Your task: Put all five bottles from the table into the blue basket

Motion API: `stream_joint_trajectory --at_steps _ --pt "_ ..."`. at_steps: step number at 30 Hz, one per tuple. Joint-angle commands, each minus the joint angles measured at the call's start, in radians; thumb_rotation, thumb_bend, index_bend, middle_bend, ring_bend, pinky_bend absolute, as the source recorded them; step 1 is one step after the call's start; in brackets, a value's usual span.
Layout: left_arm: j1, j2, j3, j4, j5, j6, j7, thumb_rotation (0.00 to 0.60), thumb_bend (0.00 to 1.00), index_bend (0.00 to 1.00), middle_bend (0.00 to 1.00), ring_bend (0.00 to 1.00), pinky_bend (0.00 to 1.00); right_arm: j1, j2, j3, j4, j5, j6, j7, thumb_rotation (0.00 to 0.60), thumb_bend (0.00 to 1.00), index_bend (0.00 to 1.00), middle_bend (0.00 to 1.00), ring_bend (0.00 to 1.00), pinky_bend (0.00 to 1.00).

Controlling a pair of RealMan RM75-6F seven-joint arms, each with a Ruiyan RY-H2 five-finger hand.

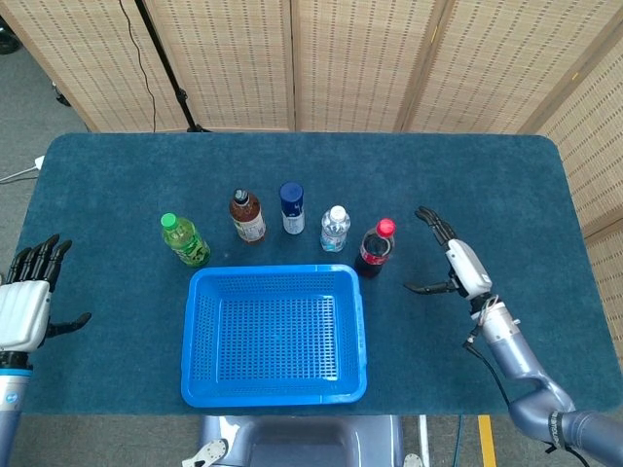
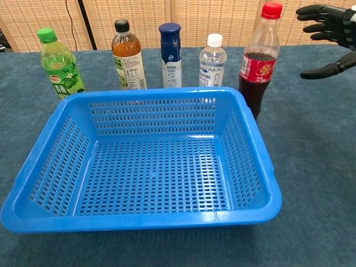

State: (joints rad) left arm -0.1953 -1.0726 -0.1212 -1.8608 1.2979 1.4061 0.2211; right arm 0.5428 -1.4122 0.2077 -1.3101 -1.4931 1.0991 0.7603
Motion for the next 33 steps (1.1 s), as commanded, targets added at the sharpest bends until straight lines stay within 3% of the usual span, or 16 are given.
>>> stream_joint_trajectory --at_steps 1,7,12,17,22,27,33 --pt "0.000 0.001 -0.001 0.000 -0.003 -0.001 -0.002 0.600 0.00 0.00 0.00 0.00 0.00 0.052 -0.036 0.025 -0.007 0.061 -0.082 -0.059 0.600 0.00 0.00 0.00 0.00 0.00" --pt "0.001 0.001 -0.005 0.000 -0.015 0.000 -0.007 0.600 0.00 0.00 0.00 0.00 0.00 0.089 -0.079 0.050 -0.012 0.116 -0.112 -0.135 0.600 0.00 0.00 0.00 0.00 0.05" --pt "0.002 0.002 -0.008 0.002 -0.025 -0.001 -0.013 0.600 0.00 0.00 0.00 0.00 0.00 0.113 -0.134 0.078 0.013 0.154 -0.105 -0.174 0.600 0.00 0.03 0.07 0.09 0.22" --pt "-0.001 0.001 -0.009 0.005 -0.034 -0.007 -0.014 0.600 0.00 0.00 0.00 0.00 0.00 0.128 -0.181 0.101 0.037 0.197 -0.104 -0.193 0.600 0.00 0.38 0.40 0.38 0.45" --pt "0.002 0.006 -0.011 0.004 -0.037 -0.005 -0.029 0.600 0.00 0.00 0.00 0.00 0.00 0.127 -0.217 0.111 0.063 0.201 -0.068 -0.196 0.600 0.00 0.62 0.59 0.57 0.59" --pt "0.005 0.013 -0.010 0.004 -0.033 -0.006 -0.045 0.600 0.00 0.00 0.00 0.00 0.00 0.112 -0.216 0.122 0.044 0.184 -0.005 -0.206 0.600 0.12 0.65 0.63 0.61 0.63" --pt "0.007 0.017 -0.005 0.004 -0.019 -0.008 -0.057 0.600 0.00 0.00 0.00 0.00 0.00 0.094 -0.153 0.142 -0.055 0.158 0.049 -0.218 0.600 0.16 0.65 0.64 0.62 0.64"
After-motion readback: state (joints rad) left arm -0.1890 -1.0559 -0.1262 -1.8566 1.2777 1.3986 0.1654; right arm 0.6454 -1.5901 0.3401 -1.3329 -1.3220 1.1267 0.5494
